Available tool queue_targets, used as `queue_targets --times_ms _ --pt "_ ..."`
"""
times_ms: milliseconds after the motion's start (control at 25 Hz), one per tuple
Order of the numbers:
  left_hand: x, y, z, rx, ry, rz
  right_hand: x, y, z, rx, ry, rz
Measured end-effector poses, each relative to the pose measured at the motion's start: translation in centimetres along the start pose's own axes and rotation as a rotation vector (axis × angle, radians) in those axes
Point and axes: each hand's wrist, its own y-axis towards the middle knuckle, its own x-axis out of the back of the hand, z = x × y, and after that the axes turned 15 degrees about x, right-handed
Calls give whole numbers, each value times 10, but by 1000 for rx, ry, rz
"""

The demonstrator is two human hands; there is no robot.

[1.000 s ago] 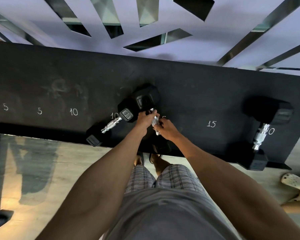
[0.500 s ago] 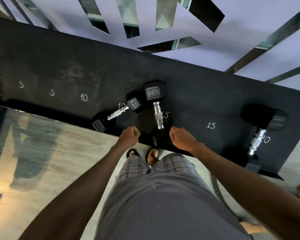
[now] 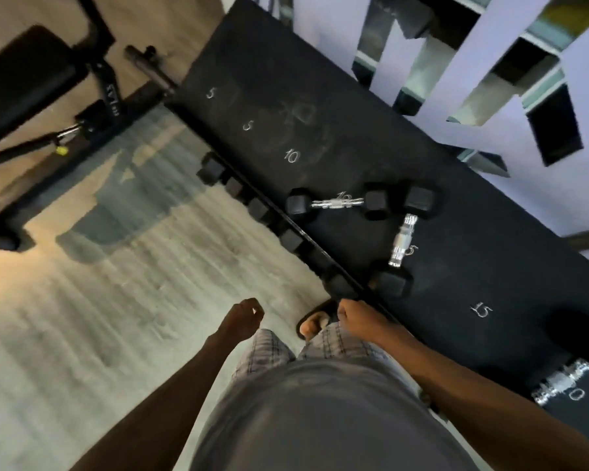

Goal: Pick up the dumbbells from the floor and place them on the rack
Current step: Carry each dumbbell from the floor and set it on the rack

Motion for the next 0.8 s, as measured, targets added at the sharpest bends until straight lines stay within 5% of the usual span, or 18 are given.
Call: queue_targets --times_ms 320,800 --pt "-13 -58 223 226 -325 -40 -81 26 124 135 -256 145" --pt "-69 -142 429 581 -913 -117 -175 92 324 425 -675 493"
